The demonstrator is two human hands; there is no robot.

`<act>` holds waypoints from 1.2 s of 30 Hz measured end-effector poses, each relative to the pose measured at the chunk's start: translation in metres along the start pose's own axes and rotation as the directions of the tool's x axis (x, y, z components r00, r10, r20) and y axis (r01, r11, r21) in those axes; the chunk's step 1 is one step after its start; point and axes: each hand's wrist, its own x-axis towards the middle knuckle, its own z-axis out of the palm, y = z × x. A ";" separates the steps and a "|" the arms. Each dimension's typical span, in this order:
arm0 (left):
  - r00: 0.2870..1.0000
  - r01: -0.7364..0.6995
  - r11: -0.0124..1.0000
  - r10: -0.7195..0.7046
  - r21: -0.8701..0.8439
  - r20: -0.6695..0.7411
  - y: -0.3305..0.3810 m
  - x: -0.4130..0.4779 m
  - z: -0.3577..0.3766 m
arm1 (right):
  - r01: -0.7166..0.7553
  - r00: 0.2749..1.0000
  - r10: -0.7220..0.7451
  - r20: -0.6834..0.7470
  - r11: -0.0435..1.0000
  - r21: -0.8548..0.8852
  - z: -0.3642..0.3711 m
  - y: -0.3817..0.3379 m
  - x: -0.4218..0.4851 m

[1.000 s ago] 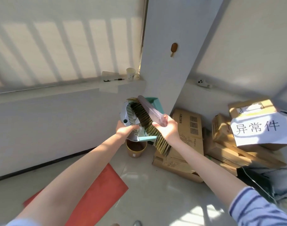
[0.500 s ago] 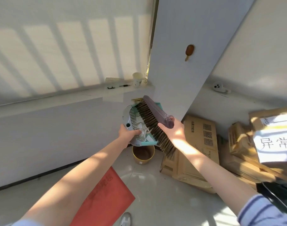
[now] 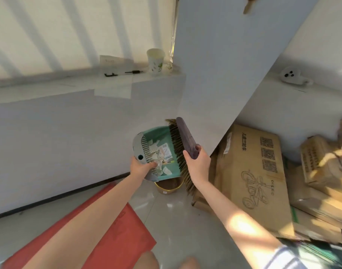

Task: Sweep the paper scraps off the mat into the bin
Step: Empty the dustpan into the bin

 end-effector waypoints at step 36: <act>0.687 -0.655 0.597 0.726 0.464 0.036 -0.259 0.288 0.125 | 0.271 0.945 -0.271 -0.182 0.962 -0.028 0.200 0.428 0.136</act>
